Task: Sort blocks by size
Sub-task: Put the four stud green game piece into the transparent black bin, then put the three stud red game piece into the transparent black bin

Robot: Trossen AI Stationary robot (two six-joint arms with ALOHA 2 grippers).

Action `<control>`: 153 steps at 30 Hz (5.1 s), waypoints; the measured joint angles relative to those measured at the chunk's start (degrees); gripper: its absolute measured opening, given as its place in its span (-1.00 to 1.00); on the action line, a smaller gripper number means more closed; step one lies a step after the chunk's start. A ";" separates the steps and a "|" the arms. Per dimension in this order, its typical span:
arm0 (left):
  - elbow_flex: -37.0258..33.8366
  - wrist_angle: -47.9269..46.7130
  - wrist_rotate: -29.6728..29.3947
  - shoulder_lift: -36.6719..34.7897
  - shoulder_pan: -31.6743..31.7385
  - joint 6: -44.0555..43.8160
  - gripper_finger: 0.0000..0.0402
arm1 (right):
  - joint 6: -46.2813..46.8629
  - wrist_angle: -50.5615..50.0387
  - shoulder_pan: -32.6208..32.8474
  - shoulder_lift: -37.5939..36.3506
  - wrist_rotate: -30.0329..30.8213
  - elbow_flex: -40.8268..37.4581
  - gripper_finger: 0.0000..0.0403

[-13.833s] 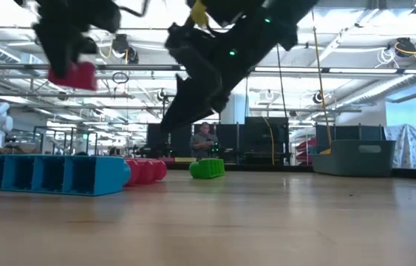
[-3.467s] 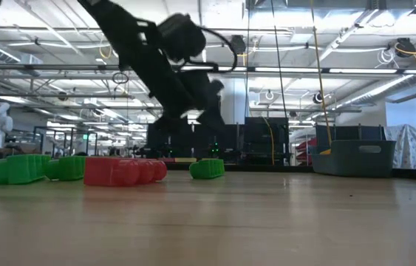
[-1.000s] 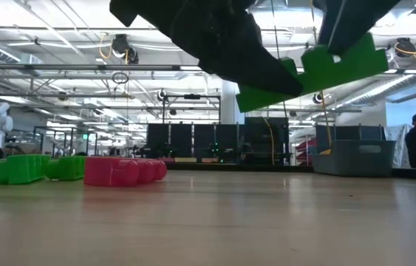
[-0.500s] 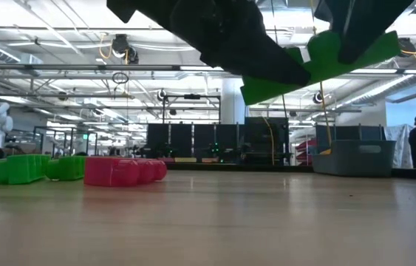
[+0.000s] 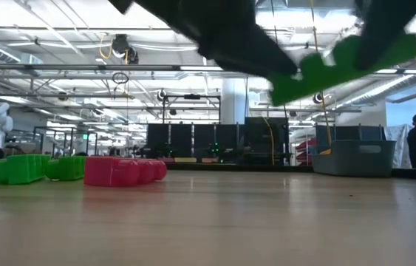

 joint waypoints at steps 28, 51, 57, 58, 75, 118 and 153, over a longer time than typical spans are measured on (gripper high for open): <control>-2.97 -14.07 -9.21 -7.39 0.07 -10.04 0.36 | 62.92 -20.63 30.55 -1.80 -12.24 -0.07 -0.42; -2.95 -32.23 -8.46 -14.38 -1.49 -14.59 0.36 | 62.45 -20.47 26.89 4.59 -16.31 -0.09 -0.21; -2.91 -43.48 -8.52 -16.99 -2.94 -22.32 0.36 | 61.87 -20.63 25.90 3.81 -7.22 0.04 -0.25; -2.91 -44.97 -8.45 -17.06 -3.07 -23.20 0.36 | 61.87 -20.63 25.83 3.35 -5.40 0.04 -0.26; -11.84 -38.42 -19.12 -16.70 -0.56 -54.54 0.37 | 55.97 -20.64 25.13 0.11 12.32 0.09 -0.29; -22.29 -20.72 -11.68 -8.21 0.12 -57.45 0.41 | 54.43 -20.54 24.40 -1.11 15.98 0.15 -0.29; -12.72 -0.63 25.58 -8.16 5.33 -28.99 -0.34 | -12.98 21.72 10.27 1.12 6.58 0.16 -0.21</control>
